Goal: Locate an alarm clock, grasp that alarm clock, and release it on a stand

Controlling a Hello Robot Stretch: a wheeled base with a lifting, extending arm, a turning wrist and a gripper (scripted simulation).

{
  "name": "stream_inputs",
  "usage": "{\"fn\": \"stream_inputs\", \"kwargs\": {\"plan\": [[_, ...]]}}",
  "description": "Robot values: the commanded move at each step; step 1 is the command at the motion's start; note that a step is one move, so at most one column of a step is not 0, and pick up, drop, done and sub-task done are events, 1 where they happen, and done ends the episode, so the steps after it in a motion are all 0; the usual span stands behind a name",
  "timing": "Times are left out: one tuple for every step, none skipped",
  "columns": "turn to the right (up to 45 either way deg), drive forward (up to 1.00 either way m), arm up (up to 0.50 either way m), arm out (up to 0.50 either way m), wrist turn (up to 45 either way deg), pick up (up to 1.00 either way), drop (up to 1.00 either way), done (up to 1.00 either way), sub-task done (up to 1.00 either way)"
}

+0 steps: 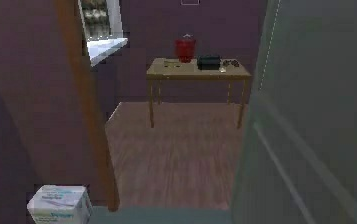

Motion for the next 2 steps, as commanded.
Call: {"fn": "stream_inputs", "kwargs": {"plan": [[0.0, 1.0, 0.0, 0.0, 0.0, 0.0, 0.0, 0.0, 0.0], [3.0, 0.0, 0.0, 0.0, 0.0, 0.0, 0.0, 0.0, 0.0]]}}
